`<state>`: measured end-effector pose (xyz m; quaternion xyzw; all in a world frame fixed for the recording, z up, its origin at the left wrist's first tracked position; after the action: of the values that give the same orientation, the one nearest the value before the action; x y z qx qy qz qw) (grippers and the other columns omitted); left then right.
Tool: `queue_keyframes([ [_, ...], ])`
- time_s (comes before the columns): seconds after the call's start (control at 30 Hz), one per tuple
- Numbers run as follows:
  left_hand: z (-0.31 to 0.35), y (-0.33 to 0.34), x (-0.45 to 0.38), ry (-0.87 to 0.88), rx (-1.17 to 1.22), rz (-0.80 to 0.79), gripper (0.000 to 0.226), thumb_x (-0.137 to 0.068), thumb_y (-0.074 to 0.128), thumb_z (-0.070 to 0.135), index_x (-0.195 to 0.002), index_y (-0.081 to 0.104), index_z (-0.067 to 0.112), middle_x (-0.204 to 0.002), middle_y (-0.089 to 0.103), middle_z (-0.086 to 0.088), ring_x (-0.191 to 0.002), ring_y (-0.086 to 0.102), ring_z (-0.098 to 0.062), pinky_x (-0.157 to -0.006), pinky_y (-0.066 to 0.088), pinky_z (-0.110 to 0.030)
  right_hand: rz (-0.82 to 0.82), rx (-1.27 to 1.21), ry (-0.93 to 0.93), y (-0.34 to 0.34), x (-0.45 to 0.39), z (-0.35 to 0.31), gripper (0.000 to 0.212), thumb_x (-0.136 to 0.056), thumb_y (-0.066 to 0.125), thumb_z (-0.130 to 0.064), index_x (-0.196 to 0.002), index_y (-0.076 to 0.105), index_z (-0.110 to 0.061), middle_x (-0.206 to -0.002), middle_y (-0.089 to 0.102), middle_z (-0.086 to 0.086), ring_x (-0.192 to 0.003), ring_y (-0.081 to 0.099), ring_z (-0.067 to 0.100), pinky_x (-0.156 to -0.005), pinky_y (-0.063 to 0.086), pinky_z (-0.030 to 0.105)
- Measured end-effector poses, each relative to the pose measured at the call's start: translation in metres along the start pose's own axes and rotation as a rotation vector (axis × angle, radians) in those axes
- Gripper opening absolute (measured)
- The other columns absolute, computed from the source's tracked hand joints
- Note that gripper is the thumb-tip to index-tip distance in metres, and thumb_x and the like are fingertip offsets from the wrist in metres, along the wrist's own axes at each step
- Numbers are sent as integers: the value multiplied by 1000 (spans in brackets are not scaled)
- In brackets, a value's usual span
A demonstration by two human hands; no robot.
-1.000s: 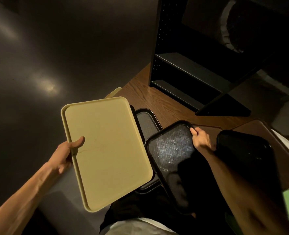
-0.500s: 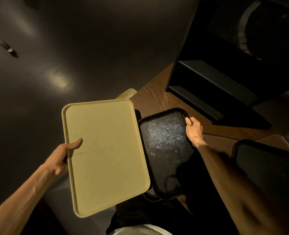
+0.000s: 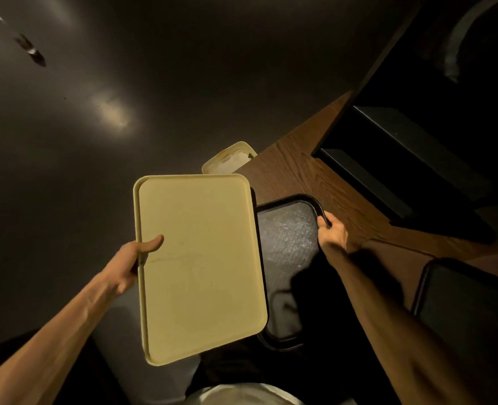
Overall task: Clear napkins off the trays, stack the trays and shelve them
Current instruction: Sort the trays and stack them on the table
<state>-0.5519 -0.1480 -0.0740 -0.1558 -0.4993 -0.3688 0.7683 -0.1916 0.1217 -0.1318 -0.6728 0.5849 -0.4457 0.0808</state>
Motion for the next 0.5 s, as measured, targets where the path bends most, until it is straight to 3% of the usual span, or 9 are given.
queue_keyframes([
  [0.2, -4, 20, -11, -9, -8, -58, 21, -93, 59, 15, -107, 66, 1, -85, 77, -12, -77, 76, -28, -65, 63, -39, -104, 89, -35, 3, 7, 8, 49, -100, 46, -19, -148, 41, -23, -134, 50, 14, -128, 45, 32, -112, 29, 41],
  [0.3, -5, 26, -12, -11, -31, -60, 20, -92, 60, 15, -104, 66, 0, -82, 77, -11, -75, 76, -28, -66, 63, -39, -150, 148, -35, 11, 10, 12, 51, -101, 45, -20, -151, 34, -25, -136, 45, 12, -131, 39, 28, -113, 26, 40],
  [0.4, -5, 26, -14, -20, -44, -55, 27, -89, 63, 17, -109, 67, 0, -97, 76, -16, -83, 75, -32, -70, 62, -42, -111, 176, -100, 17, 17, 11, 51, -98, 53, -18, -147, 42, -16, -128, 49, 18, -122, 45, 32, -104, 36, 37],
  [0.5, -7, 25, -13, -30, -71, -45, 35, -88, 65, 19, -117, 66, -1, -108, 74, -19, -92, 73, -35, -77, 61, -45, -18, 153, -58, 15, 17, 18, 36, -92, 63, -19, -123, 59, -3, -114, 57, 26, -110, 53, 40, -92, 42, 37],
])
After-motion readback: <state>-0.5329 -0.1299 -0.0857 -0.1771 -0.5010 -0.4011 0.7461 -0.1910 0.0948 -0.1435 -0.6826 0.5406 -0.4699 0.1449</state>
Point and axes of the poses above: each hand's wrist, its own x-axis away from the middle knuckle, its own y-axis out of the palm, z = x × y, the point moved 5 cm from there along -x, towards the middle knuckle
